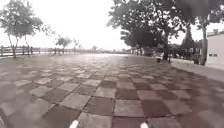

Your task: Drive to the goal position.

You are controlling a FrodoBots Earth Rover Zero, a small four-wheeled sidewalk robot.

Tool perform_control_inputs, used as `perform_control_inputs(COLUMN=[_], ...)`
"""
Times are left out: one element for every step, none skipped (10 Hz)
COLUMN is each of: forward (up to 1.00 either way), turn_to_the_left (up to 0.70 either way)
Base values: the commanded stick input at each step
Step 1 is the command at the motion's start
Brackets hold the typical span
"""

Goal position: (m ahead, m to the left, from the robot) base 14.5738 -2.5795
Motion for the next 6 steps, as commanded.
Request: perform_control_inputs(forward=[0.7,0.7,0.7,0.7,0.7,0.7], turn_to_the_left=[0.0,0.0,0.0,0.0,0.0,0.0])
